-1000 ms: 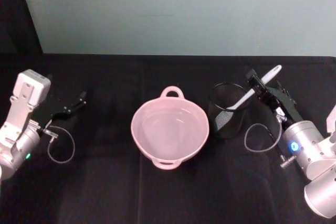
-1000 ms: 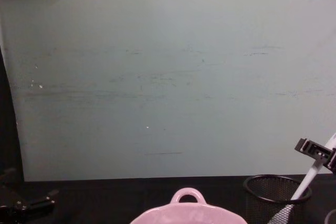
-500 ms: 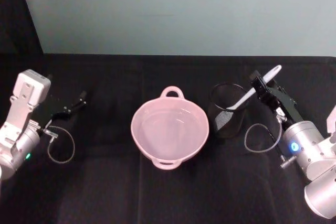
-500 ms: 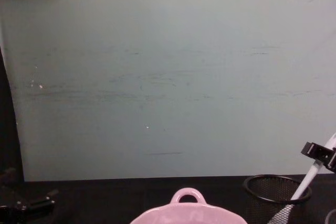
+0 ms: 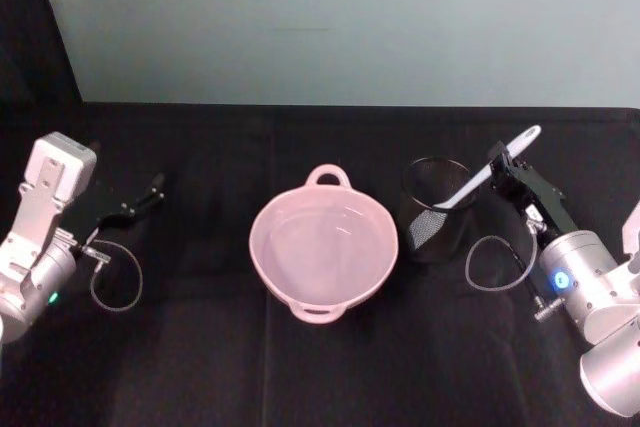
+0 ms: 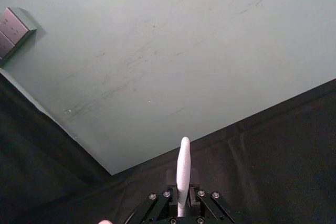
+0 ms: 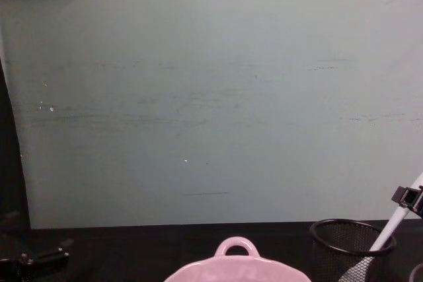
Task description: Use the one hand to pick up the spoon and stir the clear water in the bowl.
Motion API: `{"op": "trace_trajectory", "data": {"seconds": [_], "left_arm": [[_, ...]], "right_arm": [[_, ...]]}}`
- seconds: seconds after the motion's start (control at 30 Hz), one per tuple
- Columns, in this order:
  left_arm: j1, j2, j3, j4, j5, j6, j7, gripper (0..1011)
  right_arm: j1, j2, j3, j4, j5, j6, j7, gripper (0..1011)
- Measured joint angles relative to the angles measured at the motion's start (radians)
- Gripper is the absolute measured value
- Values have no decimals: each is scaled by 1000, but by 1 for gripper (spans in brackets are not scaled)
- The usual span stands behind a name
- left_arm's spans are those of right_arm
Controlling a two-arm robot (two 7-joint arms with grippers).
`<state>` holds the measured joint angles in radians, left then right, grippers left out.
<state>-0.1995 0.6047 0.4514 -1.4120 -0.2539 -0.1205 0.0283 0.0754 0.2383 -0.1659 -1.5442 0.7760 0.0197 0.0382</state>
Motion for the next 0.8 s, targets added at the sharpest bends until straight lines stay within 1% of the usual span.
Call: {"op": "trace_trajectory", "data": {"seconds": [0.07, 0.47, 0.6, 0.7, 0.73, 0.77, 0.8], "left_arm": [[0, 0, 0, 0, 0, 0, 0, 1011], [0, 0, 0, 0, 0, 0, 0, 1011], [0, 0, 0, 0, 0, 0, 0, 1011], [0, 0, 0, 0, 0, 0, 0, 1011], [0, 0, 0, 0, 0, 0, 0, 1011], [0, 0, 0, 0, 0, 0, 0, 1011], [0, 0, 0, 0, 0, 0, 0, 1011]], "right_arm": [[0, 0, 0, 0, 0, 0, 0, 112], [0, 0, 0, 0, 0, 0, -1, 112], [-14, 11, -2, -27, -45, -27, 10, 112], [-33, 37, -2, -77, -105, -50, 21, 113], [-33, 37, -2, -77, -105, -50, 21, 112], [-40, 52, -2, -100, -129, -52, 25, 112], [-43, 60, -2, -111, -143, -52, 27, 113]]}}
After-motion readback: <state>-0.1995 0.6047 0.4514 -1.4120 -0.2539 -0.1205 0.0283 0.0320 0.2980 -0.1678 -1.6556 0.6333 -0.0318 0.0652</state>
